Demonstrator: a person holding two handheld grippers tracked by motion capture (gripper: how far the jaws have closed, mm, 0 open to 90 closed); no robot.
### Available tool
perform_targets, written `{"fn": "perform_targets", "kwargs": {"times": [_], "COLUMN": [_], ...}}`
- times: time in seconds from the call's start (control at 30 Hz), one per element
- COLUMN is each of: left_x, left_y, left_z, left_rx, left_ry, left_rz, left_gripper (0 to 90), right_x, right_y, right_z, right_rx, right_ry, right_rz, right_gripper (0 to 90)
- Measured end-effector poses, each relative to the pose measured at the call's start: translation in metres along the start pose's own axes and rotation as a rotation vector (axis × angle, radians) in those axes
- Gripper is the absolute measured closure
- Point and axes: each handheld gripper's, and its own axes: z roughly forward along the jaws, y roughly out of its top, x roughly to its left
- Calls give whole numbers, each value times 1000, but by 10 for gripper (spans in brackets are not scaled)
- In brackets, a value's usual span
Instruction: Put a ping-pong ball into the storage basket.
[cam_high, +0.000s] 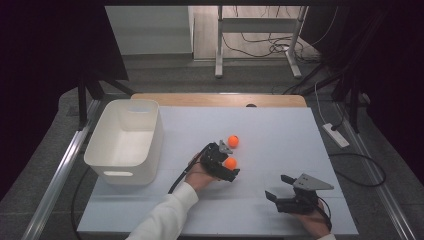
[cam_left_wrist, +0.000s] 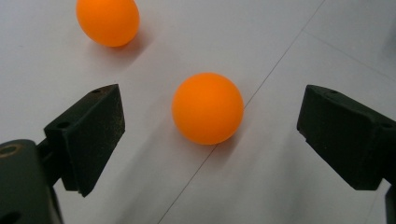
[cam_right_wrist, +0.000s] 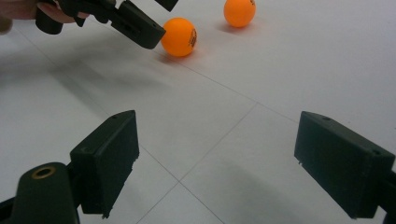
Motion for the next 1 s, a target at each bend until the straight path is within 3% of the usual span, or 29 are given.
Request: {"fn": "perform_targets", "kwargs": {"times": [0.47,0.77,1.0], "left_x": [0,-2,2], "left_y": [6,8,7], "left_z": [12,12,13], "left_rx": [49,58,69], "left_ry": [8,5,-1], "left_rz": [19,27,9], "left_gripper": [131,231,280], "right_x": [-1,-1,0], "right_y": [0,0,0], "right_z": [1,0,0], "right_rx": [-1,2,4], "right_ry": [-4,-6,-6], "right_rz": [0,-3,-5], "right_gripper": [136,136,136]}}
